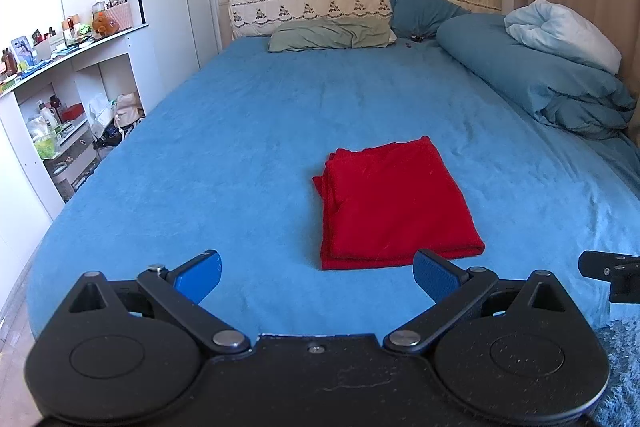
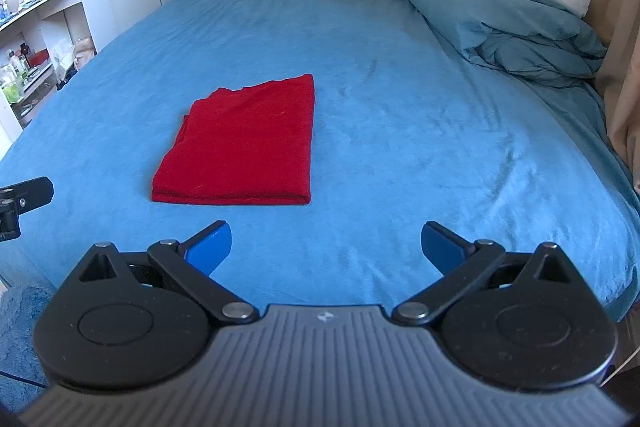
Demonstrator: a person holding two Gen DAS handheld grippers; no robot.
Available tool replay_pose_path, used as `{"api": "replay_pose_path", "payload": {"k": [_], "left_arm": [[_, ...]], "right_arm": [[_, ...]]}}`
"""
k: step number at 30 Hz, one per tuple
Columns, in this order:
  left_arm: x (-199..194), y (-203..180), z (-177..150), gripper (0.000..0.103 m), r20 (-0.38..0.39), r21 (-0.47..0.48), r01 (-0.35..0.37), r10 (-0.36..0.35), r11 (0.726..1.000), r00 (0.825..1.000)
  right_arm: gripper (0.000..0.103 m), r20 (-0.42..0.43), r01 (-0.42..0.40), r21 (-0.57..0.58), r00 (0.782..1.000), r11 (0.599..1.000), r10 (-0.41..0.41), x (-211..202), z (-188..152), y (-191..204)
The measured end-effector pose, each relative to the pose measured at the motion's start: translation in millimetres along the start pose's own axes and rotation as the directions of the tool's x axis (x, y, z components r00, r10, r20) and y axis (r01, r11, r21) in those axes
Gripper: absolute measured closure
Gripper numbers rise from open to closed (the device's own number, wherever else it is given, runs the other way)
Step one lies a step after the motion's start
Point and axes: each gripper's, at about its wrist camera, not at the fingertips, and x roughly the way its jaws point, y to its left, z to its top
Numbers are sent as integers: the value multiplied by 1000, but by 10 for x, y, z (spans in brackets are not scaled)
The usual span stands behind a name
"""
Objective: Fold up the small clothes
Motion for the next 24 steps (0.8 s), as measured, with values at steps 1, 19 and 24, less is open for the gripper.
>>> {"api": "replay_pose_path", "payload": {"k": [1, 19, 24], "left_arm": [[-2, 11, 1, 0, 0, 0, 1, -1, 1000, 1000], [-30, 23, 8, 0, 17, -4, 1, -1, 1000, 1000], [-32, 33, 6, 0, 18, -4, 2, -2, 1000, 1000]], "right_arm": [[0, 0, 1, 0, 1000, 1000, -1, -2, -1, 4], [0, -7, 0, -1, 1000, 1000, 0, 7, -14, -33], [0, -6, 0, -3, 1000, 1000, 0, 11, -11, -47]]}}
